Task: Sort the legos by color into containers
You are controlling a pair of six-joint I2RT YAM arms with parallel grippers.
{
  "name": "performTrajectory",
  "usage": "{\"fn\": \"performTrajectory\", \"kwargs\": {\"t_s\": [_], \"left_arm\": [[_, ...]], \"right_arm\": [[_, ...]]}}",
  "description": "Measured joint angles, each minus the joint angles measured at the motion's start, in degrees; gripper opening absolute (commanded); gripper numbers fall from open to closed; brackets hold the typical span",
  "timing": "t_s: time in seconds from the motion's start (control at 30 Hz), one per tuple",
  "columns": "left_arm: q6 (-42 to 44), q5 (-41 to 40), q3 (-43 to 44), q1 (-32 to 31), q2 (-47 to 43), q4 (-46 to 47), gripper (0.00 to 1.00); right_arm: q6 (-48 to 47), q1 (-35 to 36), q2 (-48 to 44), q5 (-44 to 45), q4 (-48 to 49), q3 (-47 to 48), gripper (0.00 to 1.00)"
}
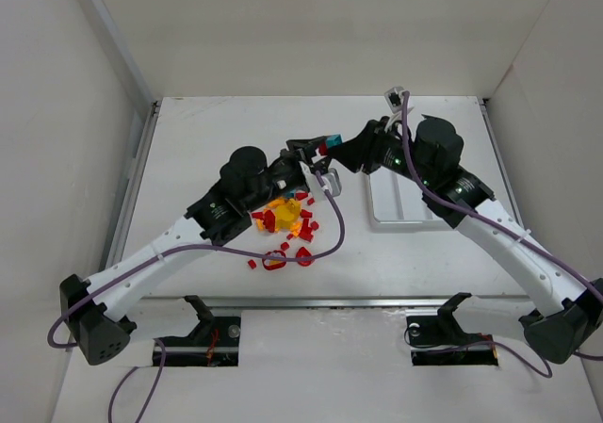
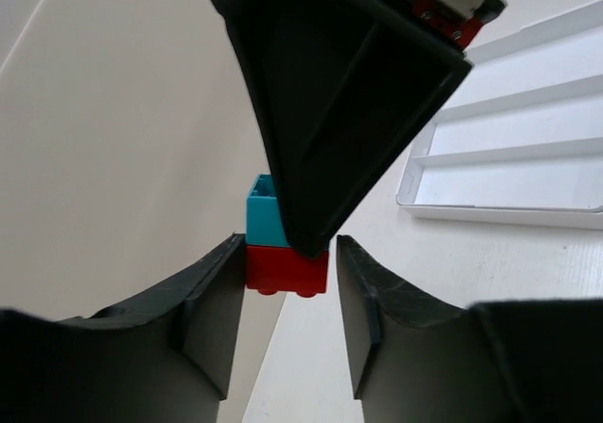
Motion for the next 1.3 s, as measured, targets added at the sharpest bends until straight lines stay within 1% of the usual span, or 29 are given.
{"fn": "performTrajectory", "kwargs": {"t_s": [0.07, 0.1, 0.2, 0.43, 0.57, 0.63, 0.77, 0.9, 1.0, 1.1, 1.2, 1.3], "left_arm": [[-0.07, -0.66, 0.11, 0.0, 0.0, 0.0, 0.28], [-0.09, -0.79, 0.17, 0.0, 0.0, -0.15, 0.19], [-0.5, -1.01, 0.37, -0.02, 0.04, -0.44, 0.01], [-1.77, -1.68, 0.98, -0.09, 0.2, -1.73, 0.0], [-3.72, -1.73, 1.33, -0.57, 0.61, -2.6, 0.0], [-5.11, -2.71, 1.49, -0.09, 1.2, -3.65, 0.0], [-7.39, -6.58, 1.49, 2.93, 3.52, -7.85, 0.0], [-8.87, -8.07, 1.25, 3.32, 4.81, -10.43, 0.0], [-9.9, -8.68, 1.2, 3.39, 4.81, -10.73, 0.0], [-11.76, -9.18, 1.11, 3.72, 4.83, -10.71, 0.0], [-14.62, -9.66, 0.61, 4.15, 4.96, -10.75, 0.0], [-17.49, -9.81, 0.13, 4.68, 5.57, -10.86, 0.0]], "right_arm": [[-0.04, 0.0, 0.0, -0.22, -0.2, -0.17, 0.0], [-0.07, 0.0, 0.0, -0.22, -0.13, -0.22, 0.0], [-0.13, 0.02, 0.0, -0.28, -0.09, -0.33, 0.0], [-0.2, 0.02, -0.15, -0.37, 0.07, -0.57, 0.0], [-0.24, -1.05, -2.14, 0.07, -0.59, -2.16, 0.0], [-0.37, -2.95, -3.87, 0.24, -1.57, -2.75, 0.0], [-0.9, -9.27, -7.63, 1.03, -1.99, -2.73, 0.0], [-2.14, -12.02, -7.37, 0.74, -2.45, -2.6, 0.0], [-4.0, -14.1, -4.55, 2.43, -5.88, -1.44, 0.0], [-7.17, -18.49, 0.57, 8.39, -10.25, -0.02, 0.0], [-10.54, -21.84, 9.49, 15.91, -14.36, 2.01, 0.0], [-12.85, -22.99, 20.26, 17.75, -18.1, 3.39, 0.0]]}}
